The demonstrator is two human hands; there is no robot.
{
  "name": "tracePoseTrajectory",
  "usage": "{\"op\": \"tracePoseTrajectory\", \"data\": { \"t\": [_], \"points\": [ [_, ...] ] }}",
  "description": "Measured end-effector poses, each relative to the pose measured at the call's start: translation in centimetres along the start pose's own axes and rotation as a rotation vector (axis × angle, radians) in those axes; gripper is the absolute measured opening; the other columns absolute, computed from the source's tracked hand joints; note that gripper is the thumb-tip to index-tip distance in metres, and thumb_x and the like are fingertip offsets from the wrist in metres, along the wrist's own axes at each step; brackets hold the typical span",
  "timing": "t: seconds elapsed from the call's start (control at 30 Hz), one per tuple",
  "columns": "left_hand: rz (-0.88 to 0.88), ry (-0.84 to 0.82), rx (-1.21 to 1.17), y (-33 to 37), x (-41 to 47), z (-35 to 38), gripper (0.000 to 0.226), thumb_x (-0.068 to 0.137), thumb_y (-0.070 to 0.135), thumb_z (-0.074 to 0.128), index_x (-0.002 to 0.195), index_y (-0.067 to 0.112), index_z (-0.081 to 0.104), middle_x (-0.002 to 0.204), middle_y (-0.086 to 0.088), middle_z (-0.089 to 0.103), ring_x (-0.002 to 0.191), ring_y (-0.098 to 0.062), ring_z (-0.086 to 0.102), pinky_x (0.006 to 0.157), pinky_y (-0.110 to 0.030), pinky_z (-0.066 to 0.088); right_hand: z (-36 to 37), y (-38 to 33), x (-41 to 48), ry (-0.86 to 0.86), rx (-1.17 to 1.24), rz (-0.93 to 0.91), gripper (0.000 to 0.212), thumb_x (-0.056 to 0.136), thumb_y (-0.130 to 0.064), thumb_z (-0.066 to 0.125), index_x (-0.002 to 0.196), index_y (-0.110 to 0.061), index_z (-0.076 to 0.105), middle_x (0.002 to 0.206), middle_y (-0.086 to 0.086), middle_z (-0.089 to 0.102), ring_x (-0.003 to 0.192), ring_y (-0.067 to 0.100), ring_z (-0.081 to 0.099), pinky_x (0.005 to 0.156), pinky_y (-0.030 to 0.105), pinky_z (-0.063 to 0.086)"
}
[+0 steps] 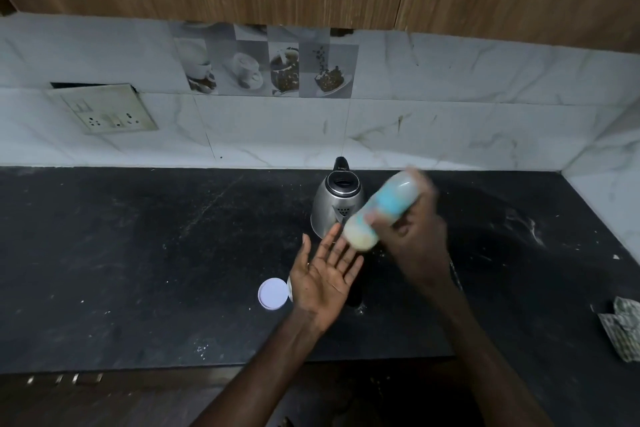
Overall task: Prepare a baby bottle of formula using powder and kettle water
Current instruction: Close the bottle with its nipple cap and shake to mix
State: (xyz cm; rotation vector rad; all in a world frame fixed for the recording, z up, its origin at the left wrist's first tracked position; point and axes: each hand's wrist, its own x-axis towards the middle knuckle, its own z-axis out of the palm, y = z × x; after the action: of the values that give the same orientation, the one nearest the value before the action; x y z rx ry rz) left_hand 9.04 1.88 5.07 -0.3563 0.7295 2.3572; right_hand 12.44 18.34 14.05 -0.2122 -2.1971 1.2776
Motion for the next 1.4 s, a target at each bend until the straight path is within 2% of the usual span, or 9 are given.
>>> {"op": "tracePoseTrajectory", "data": {
  "t": [0.1, 0.23, 0.37, 0.5, 0.9, 1.0, 1.13, 1.27, 1.4],
  "points": [
    [-0.002, 0.001, -0.029, 0.4, 0.4, -0.4, 0.067, 0.099, 0.063, 0.046, 0.143, 0.016, 0.062, 0.152, -0.01, 0.058, 0.141, -0.028, 0.055, 0.122, -0.046, 0.037, 0.8, -0.3, -0.4, 0.33, 0.166, 0.058, 0.088, 0.088, -0.044, 0.085, 0.157, -0.043, 0.031, 0.122, -0.022, 0.07, 0.101, 0.01, 0.077, 0.08, 0.042, 0.068],
    [-0.009, 0.01, -0.048, 0.5, 0.7, -0.7, 0.066, 0.098, 0.061, 0.053, 0.141, 0.012, 0.063, 0.154, -0.014, 0.055, 0.145, -0.032, 0.05, 0.123, -0.049, 0.037, 2.2, 0.2, -3.8, -0.109, -0.125, 0.035, 0.09, 0.078, -0.049, 0.087, 0.149, -0.059, 0.032, 0.116, -0.036, 0.065, 0.084, 0.004, 0.075, 0.076, 0.033, 0.066],
    [-0.005, 0.016, -0.001, 0.7, 0.5, -0.7, 0.066, 0.096, 0.065, 0.048, 0.138, 0.018, 0.067, 0.15, -0.007, 0.06, 0.142, -0.025, 0.054, 0.126, -0.044, 0.031, 2.0, 0.8, -3.0, 0.356, 0.101, 0.147, 0.088, 0.081, -0.063, 0.083, 0.152, -0.056, 0.032, 0.119, -0.032, 0.069, 0.098, 0.001, 0.076, 0.077, 0.037, 0.068],
    [-0.027, 0.043, -0.088, 0.3, 0.2, 0.0, 0.066, 0.099, 0.057, 0.052, 0.142, 0.006, 0.061, 0.15, -0.017, 0.058, 0.143, -0.038, 0.051, 0.127, -0.053, 0.03, 3.8, 0.8, -6.5, -0.175, -0.1, 0.137, 0.094, 0.071, -0.069, 0.083, 0.149, -0.064, 0.03, 0.125, -0.047, 0.059, 0.1, 0.0, 0.073, 0.086, 0.034, 0.065],
    [-0.057, 0.045, -0.089, 0.4, -0.6, 0.7, 0.061, 0.102, 0.052, 0.05, 0.142, 0.007, 0.06, 0.146, -0.022, 0.06, 0.143, -0.043, 0.049, 0.112, -0.053, 0.047, 1.9, 2.6, -4.0, -0.543, -0.092, 0.031, 0.111, 0.078, -0.05, 0.09, 0.158, -0.061, 0.013, 0.141, -0.031, 0.056, 0.111, -0.007, 0.069, 0.086, 0.013, 0.058],
    [-0.05, 0.047, -0.063, 0.3, -0.7, 0.6, 0.062, 0.1, 0.055, 0.051, 0.14, 0.009, 0.063, 0.144, -0.021, 0.063, 0.14, -0.039, 0.054, 0.112, -0.048, 0.048, 1.0, 1.0, -2.8, -0.399, -0.153, -0.049, 0.095, 0.074, -0.06, 0.086, 0.149, -0.064, 0.027, 0.118, -0.034, 0.064, 0.083, -0.003, 0.072, 0.069, 0.016, 0.058],
    [-0.024, 0.065, -0.027, 0.1, -0.4, -0.2, 0.062, 0.099, 0.059, 0.049, 0.138, 0.013, 0.065, 0.144, -0.01, 0.065, 0.136, -0.029, 0.061, 0.121, -0.044, 0.04, 0.8, 0.4, -1.7, 0.273, 0.165, -0.009, 0.087, 0.084, -0.047, 0.088, 0.154, -0.041, 0.036, 0.12, -0.026, 0.067, 0.097, 0.003, 0.075, 0.078, 0.022, 0.064],
    [-0.041, 0.083, -0.07, -0.1, -0.6, -0.3, 0.064, 0.097, 0.056, 0.055, 0.139, 0.008, 0.064, 0.146, -0.017, 0.062, 0.142, -0.035, 0.053, 0.124, -0.048, 0.036, 2.4, 0.4, -5.0, -0.21, -0.213, 0.03, 0.092, 0.078, -0.049, 0.089, 0.152, -0.047, 0.035, 0.108, -0.018, 0.072, 0.074, 0.005, 0.072, 0.073, 0.038, 0.065],
    [-0.013, 0.081, -0.012, 0.0, -0.7, -0.9, 0.064, 0.098, 0.06, 0.05, 0.141, 0.014, 0.064, 0.144, -0.008, 0.065, 0.137, -0.026, 0.059, 0.125, -0.044, 0.035, 1.3, 1.2, -4.3, 0.255, 0.017, 0.086, 0.088, 0.084, -0.057, 0.083, 0.156, -0.041, 0.035, 0.117, -0.027, 0.068, 0.09, -0.003, 0.074, 0.074, 0.026, 0.066]
  ]
}}
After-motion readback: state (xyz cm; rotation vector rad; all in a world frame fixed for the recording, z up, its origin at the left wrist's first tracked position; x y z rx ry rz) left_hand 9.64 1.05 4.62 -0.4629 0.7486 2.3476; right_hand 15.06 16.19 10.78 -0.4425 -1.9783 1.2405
